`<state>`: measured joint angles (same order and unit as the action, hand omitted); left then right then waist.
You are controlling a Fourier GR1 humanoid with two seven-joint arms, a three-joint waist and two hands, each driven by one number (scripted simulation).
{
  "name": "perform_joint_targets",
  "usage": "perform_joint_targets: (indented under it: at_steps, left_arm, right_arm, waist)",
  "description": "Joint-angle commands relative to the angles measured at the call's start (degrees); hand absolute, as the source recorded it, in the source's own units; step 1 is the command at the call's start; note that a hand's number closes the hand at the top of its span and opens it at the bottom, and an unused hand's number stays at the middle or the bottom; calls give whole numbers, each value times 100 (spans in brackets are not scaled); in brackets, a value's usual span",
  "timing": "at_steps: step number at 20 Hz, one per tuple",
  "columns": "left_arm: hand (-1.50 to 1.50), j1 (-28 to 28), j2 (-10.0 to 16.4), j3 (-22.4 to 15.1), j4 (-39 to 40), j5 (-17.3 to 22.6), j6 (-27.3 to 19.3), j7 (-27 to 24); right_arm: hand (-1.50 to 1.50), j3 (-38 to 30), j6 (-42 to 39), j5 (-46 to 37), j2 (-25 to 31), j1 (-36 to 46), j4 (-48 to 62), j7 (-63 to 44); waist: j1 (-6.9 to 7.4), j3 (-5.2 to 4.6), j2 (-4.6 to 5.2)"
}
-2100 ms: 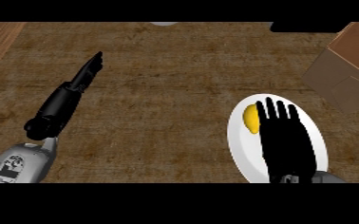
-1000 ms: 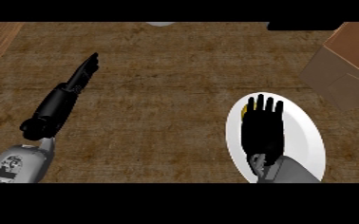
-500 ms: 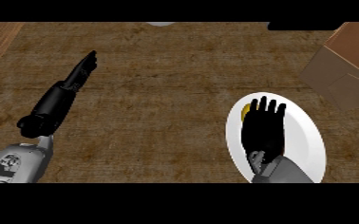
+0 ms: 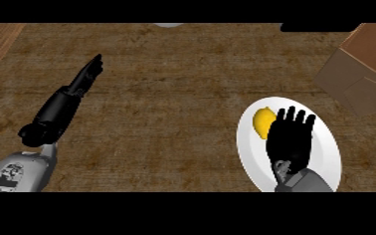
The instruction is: Pick the sweet potato from the plate and place it in the cardboard box
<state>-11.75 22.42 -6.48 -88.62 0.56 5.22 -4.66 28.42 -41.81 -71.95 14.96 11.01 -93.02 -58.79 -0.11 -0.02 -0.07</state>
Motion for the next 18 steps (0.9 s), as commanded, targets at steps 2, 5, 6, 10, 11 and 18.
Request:
perform_joint_targets:
  at_steps: [2, 5, 6, 10, 11, 18]
  left_arm:
    - [0, -325, -389, -43, -91, -297, -169, 505]
    - [0, -64, -102, 318, 86, -58, 329, 70]
    - [0, 79, -342, 44, -49, -386, 43, 104]
    - [0, 41, -329, 244, -87, -338, 250, 21]
    - [0, 175, -277, 117, -318, -231, 309, 122]
    - [0, -259, -254, 154, -64, -202, 350, 172]
  right_arm:
    - [150, 215, 243, -418, -92, -233, 263, 41]
    - [150, 198, 134, -543, 362, -59, -111, 663]
    - [150, 353, 674, -727, 376, -296, 138, 710]
    - [150, 489, 429, -997, 484, -340, -327, 883]
    - [150, 140, 870, -493, 381, 299, 170, 1557]
    - [150, -592, 1818, 1473, -506, 1036, 206, 3807]
  waist:
    - [3, 3, 6]
    - [4, 2, 5]
    - [8, 3, 6]
    - [1, 2, 1]
    - [76, 6, 10]
    - [274, 34, 127]
